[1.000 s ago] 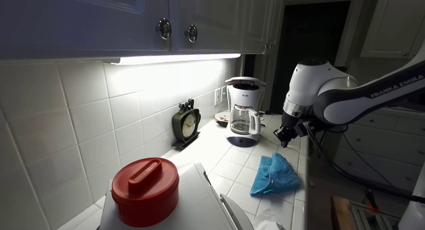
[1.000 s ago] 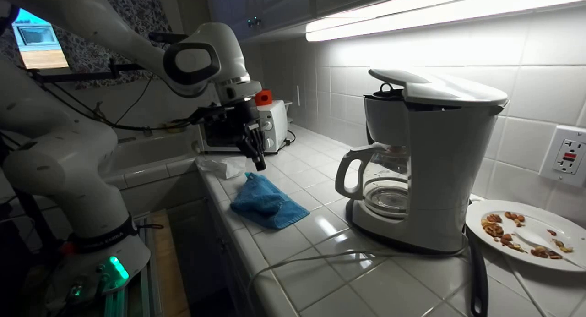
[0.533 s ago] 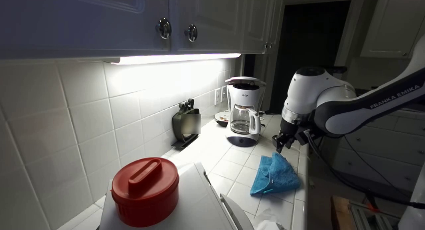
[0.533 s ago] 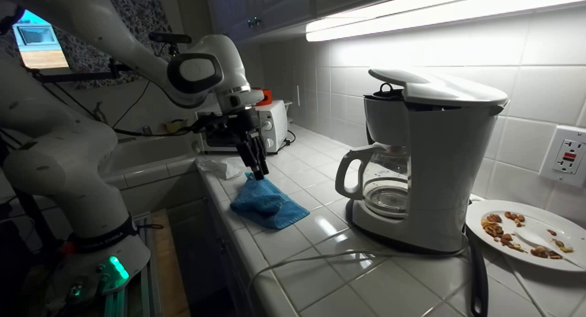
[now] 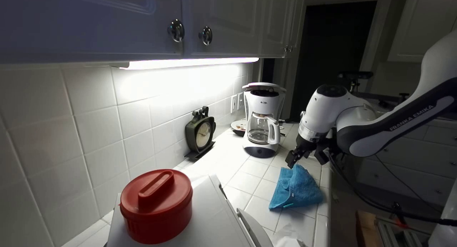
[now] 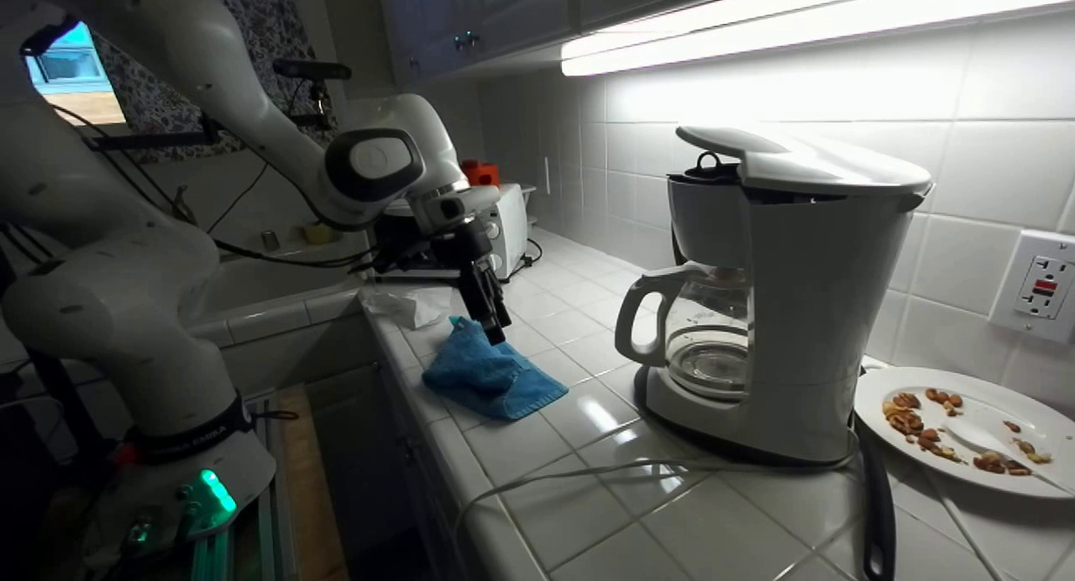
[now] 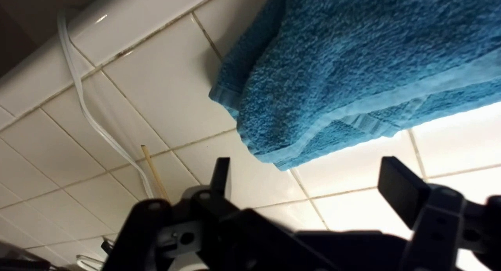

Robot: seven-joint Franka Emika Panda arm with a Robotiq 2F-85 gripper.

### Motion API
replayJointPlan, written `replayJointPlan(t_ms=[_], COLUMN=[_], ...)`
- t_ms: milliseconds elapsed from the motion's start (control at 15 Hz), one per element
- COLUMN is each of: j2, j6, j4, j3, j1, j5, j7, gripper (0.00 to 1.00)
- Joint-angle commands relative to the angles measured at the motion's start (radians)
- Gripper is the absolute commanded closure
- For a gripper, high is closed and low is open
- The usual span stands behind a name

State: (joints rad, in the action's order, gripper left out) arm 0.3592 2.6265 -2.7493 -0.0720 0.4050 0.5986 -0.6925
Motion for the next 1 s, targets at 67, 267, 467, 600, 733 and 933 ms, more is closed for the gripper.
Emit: replayJointPlan(t_ms=[67, 267, 467, 600, 733, 933], j2=[-0.059, -0.081, -0.101, -0.111, -0.119, -0.125], j6=[0.055, 0.065, 0.075, 0.078, 0.074, 0.071], j4=[0.001, 0.002, 0.002, 0.002, 0.003, 0.007], j3=[0.016, 0.034, 0.060, 0.078, 0.096, 0.117], j1=[0.023, 0.025, 0.022, 0.017, 0.012, 0.005], j5=[0.097, 0.150, 0.207, 0.237, 0.255, 0.275], j7=[-0.028, -0.042, -0.061, -0.070, -0.077, -0.086], gripper=[0.19, 0.33, 0.33, 0.44, 0.68, 0.90])
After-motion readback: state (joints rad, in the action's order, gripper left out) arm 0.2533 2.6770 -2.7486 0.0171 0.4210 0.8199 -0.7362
